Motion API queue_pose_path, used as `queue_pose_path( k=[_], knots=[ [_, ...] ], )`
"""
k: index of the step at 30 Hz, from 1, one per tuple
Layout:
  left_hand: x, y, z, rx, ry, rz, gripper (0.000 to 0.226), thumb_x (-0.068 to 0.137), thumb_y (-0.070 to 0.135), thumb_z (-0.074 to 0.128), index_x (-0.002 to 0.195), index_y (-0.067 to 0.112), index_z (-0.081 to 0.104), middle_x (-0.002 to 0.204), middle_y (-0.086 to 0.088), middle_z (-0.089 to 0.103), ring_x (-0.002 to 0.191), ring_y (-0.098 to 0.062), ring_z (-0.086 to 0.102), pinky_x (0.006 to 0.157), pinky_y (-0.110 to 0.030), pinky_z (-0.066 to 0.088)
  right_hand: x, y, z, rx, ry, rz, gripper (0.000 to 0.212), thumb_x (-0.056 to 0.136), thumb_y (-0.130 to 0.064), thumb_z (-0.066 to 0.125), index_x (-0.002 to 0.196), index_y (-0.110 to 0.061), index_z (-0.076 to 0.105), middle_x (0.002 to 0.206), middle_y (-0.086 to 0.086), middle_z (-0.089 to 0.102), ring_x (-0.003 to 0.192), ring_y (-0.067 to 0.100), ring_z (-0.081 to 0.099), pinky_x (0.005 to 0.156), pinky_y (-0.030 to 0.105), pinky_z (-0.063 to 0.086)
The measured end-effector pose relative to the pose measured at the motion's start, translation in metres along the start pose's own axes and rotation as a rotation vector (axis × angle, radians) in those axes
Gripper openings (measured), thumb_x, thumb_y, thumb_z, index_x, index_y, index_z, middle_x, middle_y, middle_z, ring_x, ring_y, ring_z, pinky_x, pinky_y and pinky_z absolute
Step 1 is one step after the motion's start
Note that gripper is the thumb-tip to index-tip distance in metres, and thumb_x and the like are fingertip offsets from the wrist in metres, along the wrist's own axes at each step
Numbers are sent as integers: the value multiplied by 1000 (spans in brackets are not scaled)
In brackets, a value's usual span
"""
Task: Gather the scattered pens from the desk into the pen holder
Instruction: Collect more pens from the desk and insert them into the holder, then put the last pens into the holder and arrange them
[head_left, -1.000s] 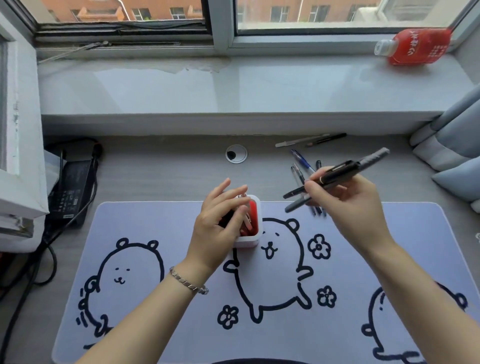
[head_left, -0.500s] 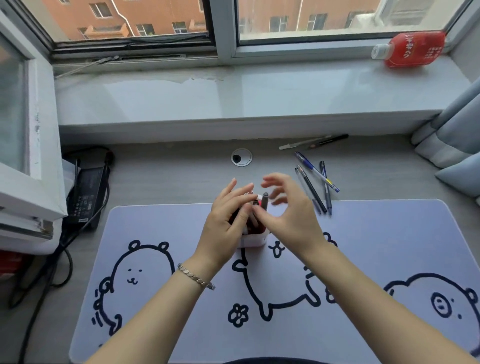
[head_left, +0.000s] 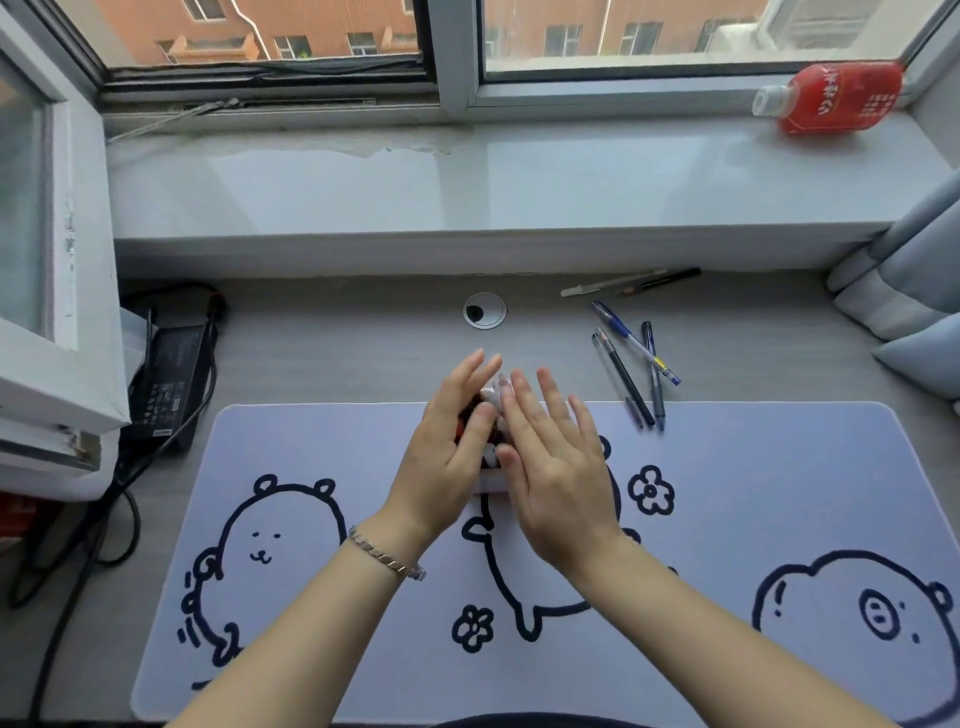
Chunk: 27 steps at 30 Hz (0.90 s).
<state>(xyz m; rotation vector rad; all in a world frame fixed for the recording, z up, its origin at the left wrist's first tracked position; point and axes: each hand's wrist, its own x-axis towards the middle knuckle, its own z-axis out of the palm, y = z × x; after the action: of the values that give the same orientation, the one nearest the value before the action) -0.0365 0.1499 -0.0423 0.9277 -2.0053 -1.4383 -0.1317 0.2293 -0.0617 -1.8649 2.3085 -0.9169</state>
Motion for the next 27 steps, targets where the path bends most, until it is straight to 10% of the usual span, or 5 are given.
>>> queue_pose_path(
  k=[6, 14, 20, 23, 27],
  knots=[
    [1, -1, -3, 215, -44, 85, 39, 92, 25, 35, 128, 41, 33, 129, 38, 28, 129, 19, 14, 102, 0, 14, 47, 28, -40, 687, 56, 520, 28, 96, -15, 41, 117, -13, 60, 118, -9, 56, 117, 3, 48, 95, 7, 34],
    [3, -2, -3, 286, -53, 106, 46, 86, 42, 36, 130, 29, 42, 136, 28, 31, 137, 3, 17, 109, -9, 14, 76, 133, -6, -88, -347, 829, 32, 89, -17, 54, 116, -1, 52, 113, 22, 61, 104, 38, 56, 84, 42, 47],
    [2, 1, -8, 415, -104, 134, 77, 68, 59, 59, 135, 26, 38, 143, 19, 32, 140, -1, 13, 112, -17, 14, 90, 134, 13, -147, -454, 814, 12, 87, -12, 52, 83, 0, 52, 83, 20, 58, 79, 34, 55, 61, 30, 38],
    [2, -2, -5, 536, -46, 193, 79, 66, 58, 61, 133, 22, 41, 142, 10, 40, 140, -12, 17, 111, -33, 21, 90, 127, 0, 60, -465, 779, 27, 85, -18, 54, 60, -10, 49, 57, 5, 48, 59, 24, 46, 49, 27, 31],
    [4, -2, -2, 420, 15, 159, 59, 74, 48, 55, 127, 21, 49, 131, 16, 44, 135, -9, 26, 108, -11, 19, 70, 99, -43, 673, -217, 795, 12, 88, -11, 52, 76, -12, 53, 67, 6, 56, 47, 7, 57, 46, 18, 47]
  ],
)
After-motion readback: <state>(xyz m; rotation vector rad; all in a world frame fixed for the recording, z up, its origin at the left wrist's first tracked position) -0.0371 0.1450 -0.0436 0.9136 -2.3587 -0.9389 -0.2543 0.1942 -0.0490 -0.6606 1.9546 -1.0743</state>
